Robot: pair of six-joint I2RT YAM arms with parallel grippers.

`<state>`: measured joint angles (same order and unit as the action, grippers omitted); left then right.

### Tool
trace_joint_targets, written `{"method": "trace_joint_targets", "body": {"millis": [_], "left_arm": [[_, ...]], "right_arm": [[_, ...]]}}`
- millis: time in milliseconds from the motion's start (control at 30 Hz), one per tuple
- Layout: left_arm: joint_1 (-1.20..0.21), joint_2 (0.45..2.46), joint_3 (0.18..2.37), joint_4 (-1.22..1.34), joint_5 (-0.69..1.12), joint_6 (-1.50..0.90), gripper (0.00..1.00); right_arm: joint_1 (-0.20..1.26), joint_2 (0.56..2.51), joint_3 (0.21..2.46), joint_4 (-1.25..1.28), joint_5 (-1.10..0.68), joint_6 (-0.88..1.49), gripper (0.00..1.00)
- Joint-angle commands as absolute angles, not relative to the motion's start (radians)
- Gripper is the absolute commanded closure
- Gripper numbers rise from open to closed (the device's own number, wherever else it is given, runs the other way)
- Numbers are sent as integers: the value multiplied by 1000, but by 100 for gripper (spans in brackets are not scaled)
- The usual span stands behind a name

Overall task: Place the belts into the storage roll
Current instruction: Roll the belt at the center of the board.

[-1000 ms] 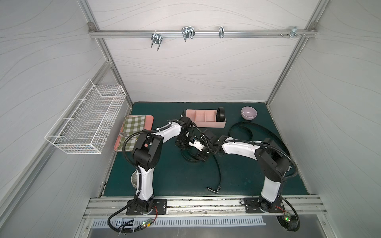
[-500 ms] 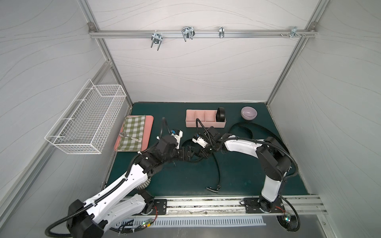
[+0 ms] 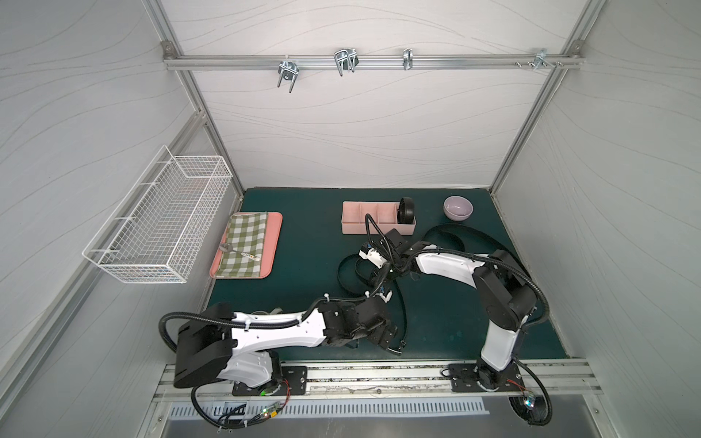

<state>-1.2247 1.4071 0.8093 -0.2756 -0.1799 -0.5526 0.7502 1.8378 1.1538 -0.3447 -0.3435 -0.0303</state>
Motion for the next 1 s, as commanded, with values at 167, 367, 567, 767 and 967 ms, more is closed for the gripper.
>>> {"method": "trace_joint_targets", "body": {"millis": [167, 367, 567, 767, 967], "left_arm": [[-1285, 1598, 994, -297, -240, -523, 1], [-1295, 1691, 1054, -354, -263, -532, 3], [-1298, 1818, 1151, -405, -258, -516, 26], [-1298, 1845, 1125, -426, -291, -525, 97], [-1284, 1793, 998, -503, -390, -630, 100]], "right_arm": [[736, 1858, 1103, -347, -348, -22, 100], [725, 1858, 1088, -339, -352, -14, 100], [718, 1858, 1074, -334, -351, -7, 100], [716, 1859, 1075, -340, -348, -8, 100], [713, 1847, 1077, -366, -320, -7, 100]]}}
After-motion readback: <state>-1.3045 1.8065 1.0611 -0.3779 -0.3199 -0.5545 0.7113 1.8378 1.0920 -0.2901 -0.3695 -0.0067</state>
